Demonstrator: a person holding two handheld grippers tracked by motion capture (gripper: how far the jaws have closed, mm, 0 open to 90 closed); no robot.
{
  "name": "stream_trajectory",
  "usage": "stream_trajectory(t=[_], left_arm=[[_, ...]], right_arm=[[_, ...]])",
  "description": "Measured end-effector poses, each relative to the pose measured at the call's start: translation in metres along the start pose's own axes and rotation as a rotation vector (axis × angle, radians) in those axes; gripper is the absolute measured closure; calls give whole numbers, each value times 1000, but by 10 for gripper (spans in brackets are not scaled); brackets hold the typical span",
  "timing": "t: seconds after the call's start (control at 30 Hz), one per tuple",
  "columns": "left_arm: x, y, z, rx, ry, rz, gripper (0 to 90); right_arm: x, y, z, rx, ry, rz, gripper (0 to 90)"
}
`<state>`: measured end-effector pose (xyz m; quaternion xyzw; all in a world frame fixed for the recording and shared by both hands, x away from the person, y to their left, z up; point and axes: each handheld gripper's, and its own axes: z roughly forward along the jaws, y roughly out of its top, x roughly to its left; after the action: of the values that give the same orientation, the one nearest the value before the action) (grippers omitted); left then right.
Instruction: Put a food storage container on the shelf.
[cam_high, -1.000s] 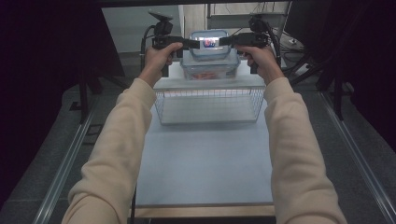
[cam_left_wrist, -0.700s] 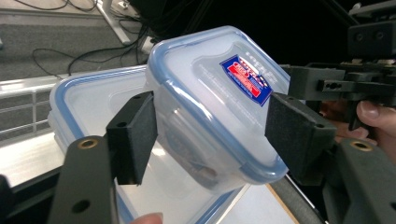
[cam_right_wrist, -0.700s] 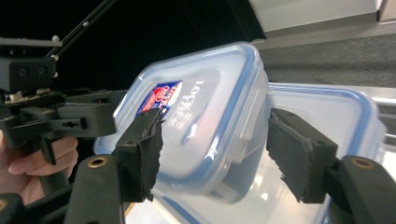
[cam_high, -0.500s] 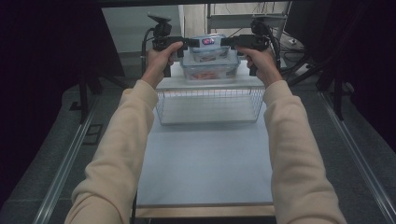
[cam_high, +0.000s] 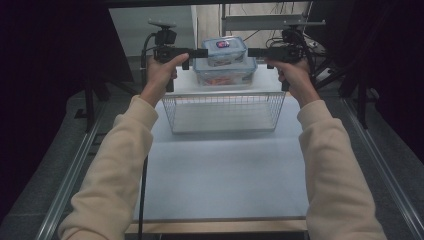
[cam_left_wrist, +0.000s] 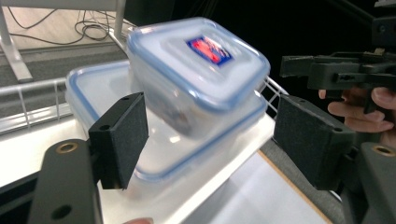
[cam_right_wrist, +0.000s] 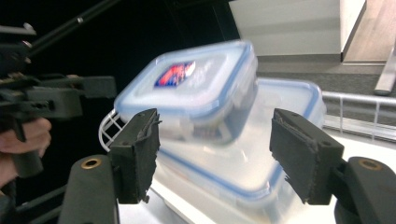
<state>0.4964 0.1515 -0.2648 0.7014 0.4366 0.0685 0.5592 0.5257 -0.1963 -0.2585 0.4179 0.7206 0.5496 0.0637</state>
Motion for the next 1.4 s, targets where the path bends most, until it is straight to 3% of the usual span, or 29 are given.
stream_trajectory(t=[0.1,0.27,0.3,0.33,0.4,0.53,0.73,1.0,1.4], left_arm=[[-8,-12,-6,-2,30,25,298],[-17,-28,-9,28,44,61,508],[-19,-31,-9,33,42,64,508],[-22,-36,-8,46,33,77,613],[-23,-40,-6,69,18,96,714],[-28,-43,5,101,22,125,848],[-30,-35,20,90,48,136,893],[-33,-26,42,105,85,159,896],[-23,-20,48,91,112,132,896]], right_arm=[[2,-7,-3,6,-9,-16,348],[12,-28,-16,16,2,-39,350],[13,-33,-18,17,4,-47,349],[17,-43,-24,26,3,-60,347],[20,-52,-29,28,6,-75,344],[24,-72,-37,36,7,-89,336],[20,-91,-40,46,17,-84,329],[14,-103,-36,73,14,-89,320],[10,-109,-34,108,8,-103,317]])
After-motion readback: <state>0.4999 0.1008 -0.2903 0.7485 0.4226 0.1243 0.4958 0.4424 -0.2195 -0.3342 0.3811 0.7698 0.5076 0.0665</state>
